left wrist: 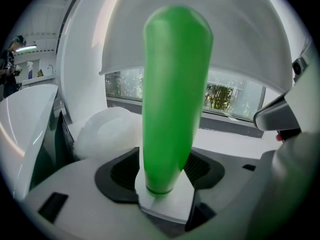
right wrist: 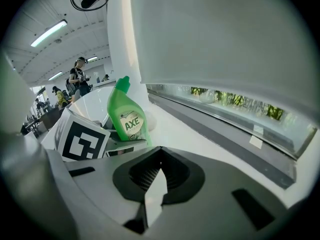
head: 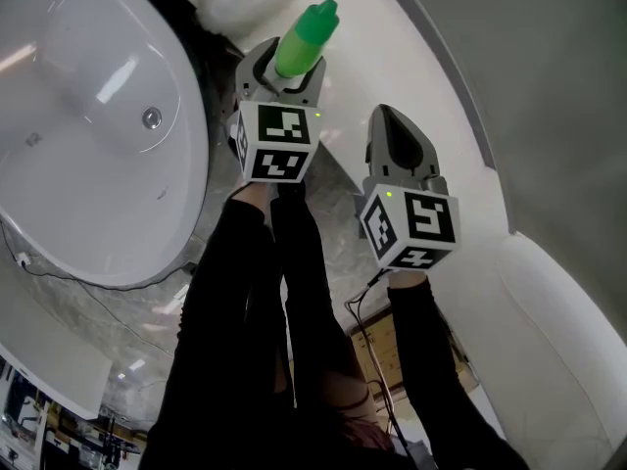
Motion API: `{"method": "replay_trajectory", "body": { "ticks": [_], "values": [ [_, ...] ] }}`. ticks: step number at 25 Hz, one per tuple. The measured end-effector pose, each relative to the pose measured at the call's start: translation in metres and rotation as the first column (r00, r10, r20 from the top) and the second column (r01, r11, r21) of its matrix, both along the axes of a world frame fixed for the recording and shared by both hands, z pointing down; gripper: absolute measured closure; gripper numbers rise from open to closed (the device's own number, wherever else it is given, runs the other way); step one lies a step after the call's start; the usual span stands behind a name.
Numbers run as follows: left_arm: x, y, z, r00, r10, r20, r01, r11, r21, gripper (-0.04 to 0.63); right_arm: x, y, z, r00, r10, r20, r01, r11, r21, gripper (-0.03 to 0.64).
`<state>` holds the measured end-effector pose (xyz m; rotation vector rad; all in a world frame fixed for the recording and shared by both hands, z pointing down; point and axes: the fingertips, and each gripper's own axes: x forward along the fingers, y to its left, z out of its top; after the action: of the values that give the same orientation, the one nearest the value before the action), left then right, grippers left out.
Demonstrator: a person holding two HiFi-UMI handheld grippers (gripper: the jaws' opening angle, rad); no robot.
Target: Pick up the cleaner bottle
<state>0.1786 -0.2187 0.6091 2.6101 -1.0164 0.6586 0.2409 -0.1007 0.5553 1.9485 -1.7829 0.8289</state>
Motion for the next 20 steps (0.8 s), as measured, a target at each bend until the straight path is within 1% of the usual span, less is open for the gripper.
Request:
{"method": "replay_trajectory", "body": {
  "ticks": [20],
  "values": [
    [0.015,-0.015,0.003,0.998,-0.057,-0.03,0.059,0.996,0.067,0.325,0.005,0.0,0.014,1.0,-0.008,0.01,0.009,1.0,-0.024,0.615]
  ]
}}
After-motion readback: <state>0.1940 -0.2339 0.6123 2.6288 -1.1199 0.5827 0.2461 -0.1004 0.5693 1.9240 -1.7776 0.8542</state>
